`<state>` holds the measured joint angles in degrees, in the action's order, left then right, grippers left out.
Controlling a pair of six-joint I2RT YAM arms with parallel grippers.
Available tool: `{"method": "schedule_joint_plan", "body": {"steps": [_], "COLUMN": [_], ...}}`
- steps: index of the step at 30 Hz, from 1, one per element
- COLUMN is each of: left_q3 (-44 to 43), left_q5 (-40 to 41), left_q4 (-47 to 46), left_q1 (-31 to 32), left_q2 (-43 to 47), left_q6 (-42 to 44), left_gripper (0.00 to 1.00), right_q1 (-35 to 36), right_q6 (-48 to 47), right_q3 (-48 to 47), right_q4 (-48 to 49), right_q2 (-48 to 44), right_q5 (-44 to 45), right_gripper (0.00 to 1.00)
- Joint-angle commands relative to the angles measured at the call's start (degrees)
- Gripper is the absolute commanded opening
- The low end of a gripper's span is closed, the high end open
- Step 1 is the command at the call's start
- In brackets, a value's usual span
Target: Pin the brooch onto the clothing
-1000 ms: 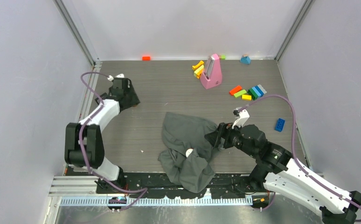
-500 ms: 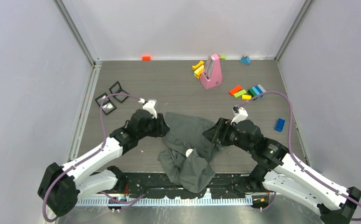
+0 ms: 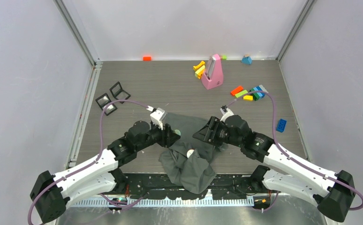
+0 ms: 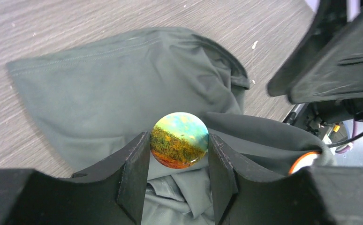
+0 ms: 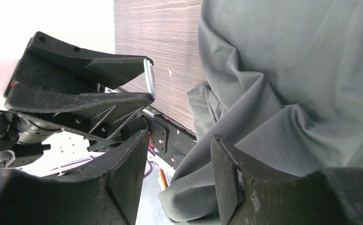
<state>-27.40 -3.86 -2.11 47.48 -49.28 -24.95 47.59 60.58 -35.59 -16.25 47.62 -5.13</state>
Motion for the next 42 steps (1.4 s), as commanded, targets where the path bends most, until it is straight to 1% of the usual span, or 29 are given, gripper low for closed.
{"method": "schedule_joint_plan", "body": {"steps": [1, 5, 10, 12, 15, 17, 33, 42], "left_q3": [0.50, 0.25, 0.10, -0.15, -0.27, -0.37, -1.04, -0.94], "left_q5": [-3.09, -5.98, -7.08, -7.21, -7.64, -7.90, -8.89, -8.44], "left_q4": [-4.92, -4.84, -5.19, -4.93, -4.97, -4.84, -4.80, -6.22], "left_q1": [0.59, 0.68, 0.68, 0.72, 0.68, 0.68, 0.68, 0.68], "left_q2": [2.20, 2.11, 2.30, 2.33, 2.51, 2.38, 1.70, 0.69], "left_q6": [2.93, 3.17, 3.26, 3.50, 3.67, 3.68, 3.24, 2.98], "left_gripper": [0.40, 0.40, 0.39, 0.39, 0.39, 0.39, 0.38, 0.38], "right_q1": [1.16, 2.35, 3.30, 3.56, 3.91, 4.13, 4.96, 5.24], "right_q6": [1.88, 1.57, 1.54, 1.56, 1.65, 1.65, 0.93, 0.54], "right_q3": [-3.61, -5.14, -6.17, -6.42, -6.51, -6.61, -7.81, -8.09], "right_q4": [6.77, 8.89, 11.29, 12.05, 12.95, 13.41, 14.09, 15.19], "right_q2": [3.36, 6.49, 9.36, 10.14, 10.87, 11.30, 15.64, 18.65], "right_q5": [-1.94, -2.27, -2.92, -2.97, -2.91, -2.88, -2.79, -3.58], "right_gripper": [0.56, 0.53, 0.50, 0.48, 0.41, 0.40, 0.34, 0.24]}}
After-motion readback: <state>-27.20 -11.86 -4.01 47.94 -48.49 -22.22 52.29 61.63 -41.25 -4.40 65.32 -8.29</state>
